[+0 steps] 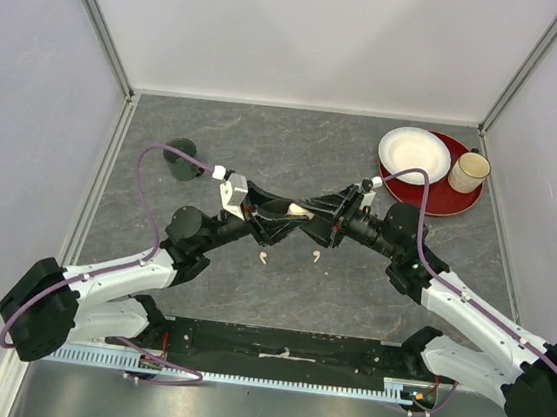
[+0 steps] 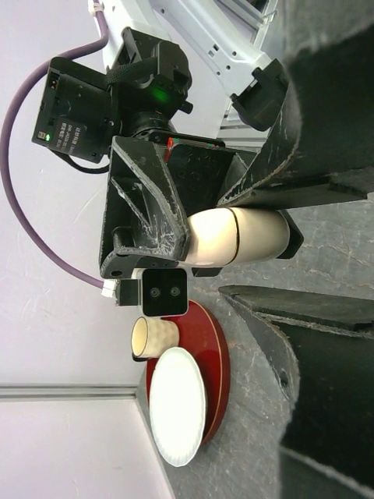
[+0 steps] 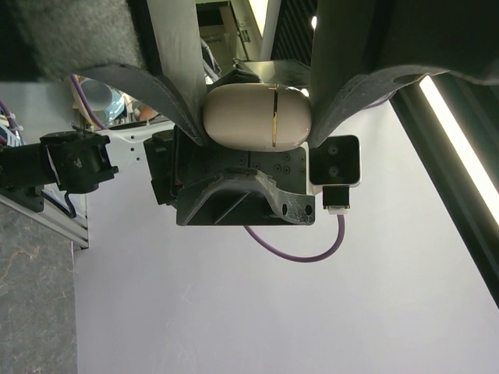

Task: Insert the wireless bluetooth earbuds into the charging case
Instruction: Pick up the charging case at the center of the board, then open the charging case, then pick up the earbud from the center of the board.

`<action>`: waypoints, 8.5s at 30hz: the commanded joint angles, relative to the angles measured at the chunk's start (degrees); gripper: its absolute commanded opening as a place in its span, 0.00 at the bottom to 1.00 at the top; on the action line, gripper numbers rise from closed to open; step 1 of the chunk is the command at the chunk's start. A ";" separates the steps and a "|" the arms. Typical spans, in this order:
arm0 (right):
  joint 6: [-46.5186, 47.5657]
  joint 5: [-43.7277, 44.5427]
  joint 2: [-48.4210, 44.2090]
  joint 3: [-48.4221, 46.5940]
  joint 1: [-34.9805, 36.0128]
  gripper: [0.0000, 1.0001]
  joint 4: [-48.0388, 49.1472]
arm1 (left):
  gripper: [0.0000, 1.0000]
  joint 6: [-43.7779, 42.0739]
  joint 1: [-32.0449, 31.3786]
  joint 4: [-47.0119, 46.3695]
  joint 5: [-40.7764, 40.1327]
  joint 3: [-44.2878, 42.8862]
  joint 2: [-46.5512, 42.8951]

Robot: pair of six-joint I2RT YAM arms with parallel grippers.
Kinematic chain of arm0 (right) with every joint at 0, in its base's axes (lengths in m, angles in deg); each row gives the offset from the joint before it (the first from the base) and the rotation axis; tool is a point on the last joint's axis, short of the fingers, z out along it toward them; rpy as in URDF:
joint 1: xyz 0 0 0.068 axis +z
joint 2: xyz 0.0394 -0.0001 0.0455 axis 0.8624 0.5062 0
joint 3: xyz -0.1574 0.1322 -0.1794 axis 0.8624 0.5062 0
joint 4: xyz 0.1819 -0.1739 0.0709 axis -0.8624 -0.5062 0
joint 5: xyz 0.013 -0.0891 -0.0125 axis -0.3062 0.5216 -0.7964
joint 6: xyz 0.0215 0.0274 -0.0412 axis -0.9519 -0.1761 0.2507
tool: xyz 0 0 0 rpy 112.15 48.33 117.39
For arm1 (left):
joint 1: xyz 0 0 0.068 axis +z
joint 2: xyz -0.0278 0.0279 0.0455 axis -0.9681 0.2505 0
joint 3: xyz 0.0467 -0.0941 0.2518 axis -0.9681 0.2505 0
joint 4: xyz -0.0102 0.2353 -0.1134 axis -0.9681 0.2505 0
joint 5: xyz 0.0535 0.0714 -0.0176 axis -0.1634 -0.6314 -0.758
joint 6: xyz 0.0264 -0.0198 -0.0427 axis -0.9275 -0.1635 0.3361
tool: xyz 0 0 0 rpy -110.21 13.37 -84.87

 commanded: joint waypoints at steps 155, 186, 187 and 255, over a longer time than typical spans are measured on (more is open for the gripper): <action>68.43 5.65 2.49 -32.28 5.79 0.71 -44.83 | 0.02 -3.14 -1.29 -4.09 -3.88 11.31 -16.22; 60.61 11.89 4.25 -26.93 8.08 0.69 -39.39 | 0.02 -1.99 -1.20 -6.29 3.41 11.66 -16.49; 60.52 11.89 4.34 -27.01 8.17 0.70 -39.30 | 0.02 -1.99 -1.20 -6.20 3.50 11.66 -16.49; 45.05 49.07 30.52 -19.89 8.70 0.67 -52.75 | 0.02 -9.46 -1.29 20.78 -4.85 17.29 -43.55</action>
